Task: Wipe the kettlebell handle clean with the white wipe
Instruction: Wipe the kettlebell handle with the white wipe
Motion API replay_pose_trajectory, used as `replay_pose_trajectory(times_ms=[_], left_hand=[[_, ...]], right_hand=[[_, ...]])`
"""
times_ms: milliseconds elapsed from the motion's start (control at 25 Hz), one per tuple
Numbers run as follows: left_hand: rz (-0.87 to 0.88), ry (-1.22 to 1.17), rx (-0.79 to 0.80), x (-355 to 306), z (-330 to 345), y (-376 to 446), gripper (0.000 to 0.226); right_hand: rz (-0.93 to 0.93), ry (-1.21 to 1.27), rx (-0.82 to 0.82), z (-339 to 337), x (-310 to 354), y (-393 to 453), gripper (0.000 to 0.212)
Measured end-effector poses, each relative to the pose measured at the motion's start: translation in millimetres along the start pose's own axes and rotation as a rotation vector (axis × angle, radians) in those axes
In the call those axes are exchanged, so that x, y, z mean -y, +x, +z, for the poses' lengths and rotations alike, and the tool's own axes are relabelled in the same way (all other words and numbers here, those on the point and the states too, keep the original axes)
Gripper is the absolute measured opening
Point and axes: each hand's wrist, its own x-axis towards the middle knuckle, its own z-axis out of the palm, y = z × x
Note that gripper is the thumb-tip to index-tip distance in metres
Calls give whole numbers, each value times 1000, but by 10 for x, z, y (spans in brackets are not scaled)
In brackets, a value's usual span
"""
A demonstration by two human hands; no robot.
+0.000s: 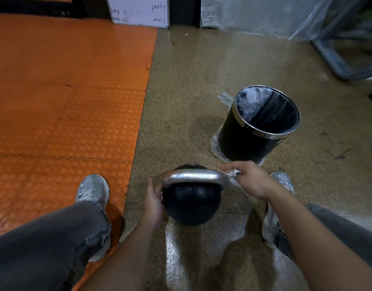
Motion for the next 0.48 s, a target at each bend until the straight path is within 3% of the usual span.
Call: replay_pose_trajectory(times_ms=[160,480], left_hand=[[3,3,8,-19,34,-47,79],[1,32,12,-20,14,-55,77]], right_hand=[[17,33,-28,62,15,78,67],[41,7,-78,169,17,-46,72]])
